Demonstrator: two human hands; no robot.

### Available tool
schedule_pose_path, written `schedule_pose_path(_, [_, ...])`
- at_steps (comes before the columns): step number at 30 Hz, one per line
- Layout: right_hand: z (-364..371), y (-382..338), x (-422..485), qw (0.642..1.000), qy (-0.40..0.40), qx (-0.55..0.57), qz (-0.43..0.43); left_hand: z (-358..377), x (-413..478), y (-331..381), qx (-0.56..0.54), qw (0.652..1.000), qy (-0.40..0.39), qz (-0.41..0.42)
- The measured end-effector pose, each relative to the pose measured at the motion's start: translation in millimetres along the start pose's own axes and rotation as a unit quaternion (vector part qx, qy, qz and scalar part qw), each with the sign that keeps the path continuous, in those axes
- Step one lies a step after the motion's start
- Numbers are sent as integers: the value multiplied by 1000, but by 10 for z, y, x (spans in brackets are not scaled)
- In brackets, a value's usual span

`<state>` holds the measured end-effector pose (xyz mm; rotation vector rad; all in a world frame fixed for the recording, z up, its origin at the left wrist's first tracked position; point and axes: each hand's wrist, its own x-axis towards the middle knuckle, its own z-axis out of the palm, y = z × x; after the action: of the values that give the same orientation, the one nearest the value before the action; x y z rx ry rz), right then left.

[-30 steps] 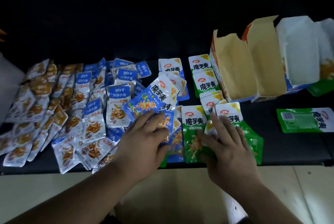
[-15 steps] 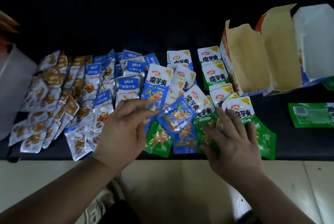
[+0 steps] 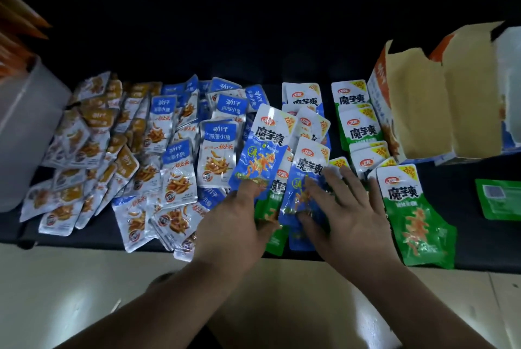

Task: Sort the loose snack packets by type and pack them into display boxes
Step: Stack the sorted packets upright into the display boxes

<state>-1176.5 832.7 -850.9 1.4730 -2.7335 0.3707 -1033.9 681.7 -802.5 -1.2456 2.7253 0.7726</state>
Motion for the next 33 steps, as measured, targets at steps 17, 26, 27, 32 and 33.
schedule_pose_path(17, [-66,75,37,992,35,120,-11,-659,-249,201,-430,894,-124,-8])
schedule_pose_path(26, [-340,855,-486,979,55,108,165,92,-138,868,-378,919,-111,25])
schedule_pose_path(27, [-339,921,-547,977,46,119,171,191,-122,964,-367,924,-101,30])
schedule_pose_path(32, [-492,1306,-687,941,120,196,250,601,37,1214,-212,969,-77,101])
schedule_pose_path(33, [-494,1463,-709,936,142,173,273,626,97,1227,-165,976,-77,116])
